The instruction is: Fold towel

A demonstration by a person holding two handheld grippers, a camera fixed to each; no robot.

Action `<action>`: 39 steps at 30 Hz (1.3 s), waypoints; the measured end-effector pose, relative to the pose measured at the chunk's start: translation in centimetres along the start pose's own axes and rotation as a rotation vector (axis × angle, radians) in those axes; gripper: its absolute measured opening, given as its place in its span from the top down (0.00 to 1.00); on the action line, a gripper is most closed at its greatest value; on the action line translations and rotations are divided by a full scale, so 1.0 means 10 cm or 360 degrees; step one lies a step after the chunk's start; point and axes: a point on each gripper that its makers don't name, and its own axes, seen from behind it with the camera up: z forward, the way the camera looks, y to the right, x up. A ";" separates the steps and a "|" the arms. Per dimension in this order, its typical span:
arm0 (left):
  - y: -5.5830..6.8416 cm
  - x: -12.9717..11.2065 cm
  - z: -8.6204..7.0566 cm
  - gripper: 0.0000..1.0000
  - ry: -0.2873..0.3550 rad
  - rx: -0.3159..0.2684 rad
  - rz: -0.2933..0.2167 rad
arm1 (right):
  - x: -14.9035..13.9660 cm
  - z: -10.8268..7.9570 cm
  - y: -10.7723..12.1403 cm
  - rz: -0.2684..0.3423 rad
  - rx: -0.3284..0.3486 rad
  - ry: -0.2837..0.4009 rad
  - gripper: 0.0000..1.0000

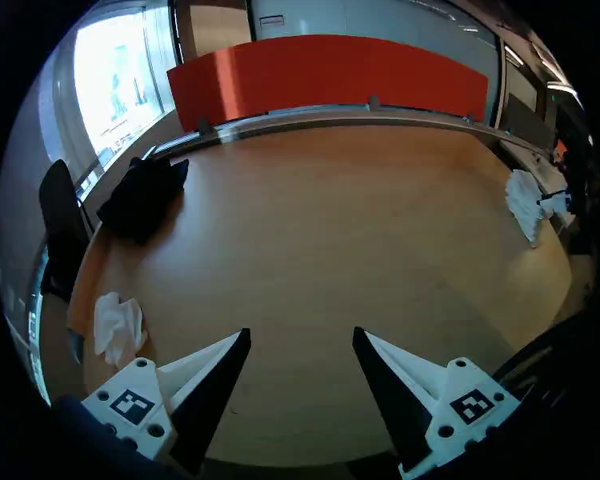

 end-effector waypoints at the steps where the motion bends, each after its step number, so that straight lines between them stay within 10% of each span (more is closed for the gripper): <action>1: 0.00 0.00 0.00 0.05 -0.0002 0.0001 0.0001 | -0.03 0.01 0.00 -0.0002 -0.0001 -0.0006 0.08; 21: 0.05 0.00 0.00 0.05 -0.0014 -0.0001 0.0016 | -0.31 0.12 0.04 0.0031 0.0011 -0.0060 0.08; 39: 0.08 0.04 0.02 0.05 -0.0004 -0.0007 0.0019 | 0.30 0.01 0.14 -0.0008 -0.0004 0.0102 0.08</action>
